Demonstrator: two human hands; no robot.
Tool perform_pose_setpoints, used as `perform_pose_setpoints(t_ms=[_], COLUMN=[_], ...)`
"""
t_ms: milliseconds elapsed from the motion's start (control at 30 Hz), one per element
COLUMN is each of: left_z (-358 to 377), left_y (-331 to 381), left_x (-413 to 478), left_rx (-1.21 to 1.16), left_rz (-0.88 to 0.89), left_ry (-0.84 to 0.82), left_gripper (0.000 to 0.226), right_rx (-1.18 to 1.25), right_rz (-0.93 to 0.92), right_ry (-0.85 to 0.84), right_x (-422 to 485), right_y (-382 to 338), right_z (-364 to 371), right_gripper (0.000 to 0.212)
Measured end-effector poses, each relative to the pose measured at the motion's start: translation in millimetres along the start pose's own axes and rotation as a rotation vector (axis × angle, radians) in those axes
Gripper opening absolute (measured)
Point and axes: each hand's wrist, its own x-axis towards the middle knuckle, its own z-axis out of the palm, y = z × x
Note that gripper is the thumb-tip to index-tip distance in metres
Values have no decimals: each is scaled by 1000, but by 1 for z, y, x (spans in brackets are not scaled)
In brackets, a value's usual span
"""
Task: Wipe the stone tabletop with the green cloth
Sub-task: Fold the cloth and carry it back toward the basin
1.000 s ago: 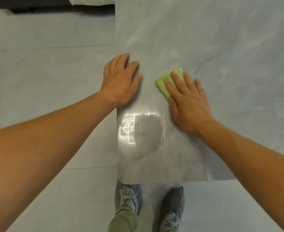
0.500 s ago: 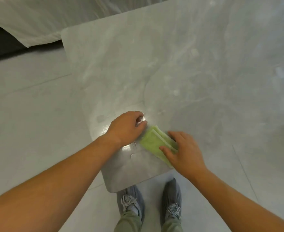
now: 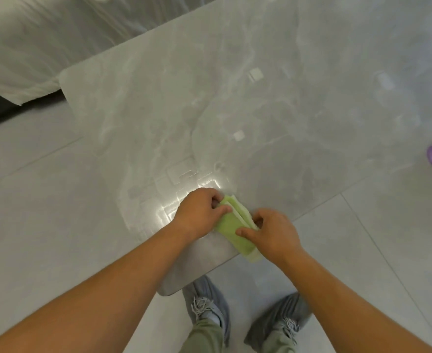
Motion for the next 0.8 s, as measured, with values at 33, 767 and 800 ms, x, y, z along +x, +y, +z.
perform_pose_setpoints(t_ms=[33, 767, 800], left_z=[0, 185, 197], left_y=[6, 395, 418], left_x=[0, 2, 7], left_rx=[-43, -772, -755], left_rz=[26, -109, -92], left_ry=[1, -245, -284], left_gripper=[19, 24, 23], right_rx=[102, 1503, 1454], right_rz=[9, 300, 302], right_ry=[-7, 242, 255], right_x=[-4, -108, -110], right_y=[5, 270, 287], right_z=[-7, -287, -302], right_gripper=[32, 35, 36])
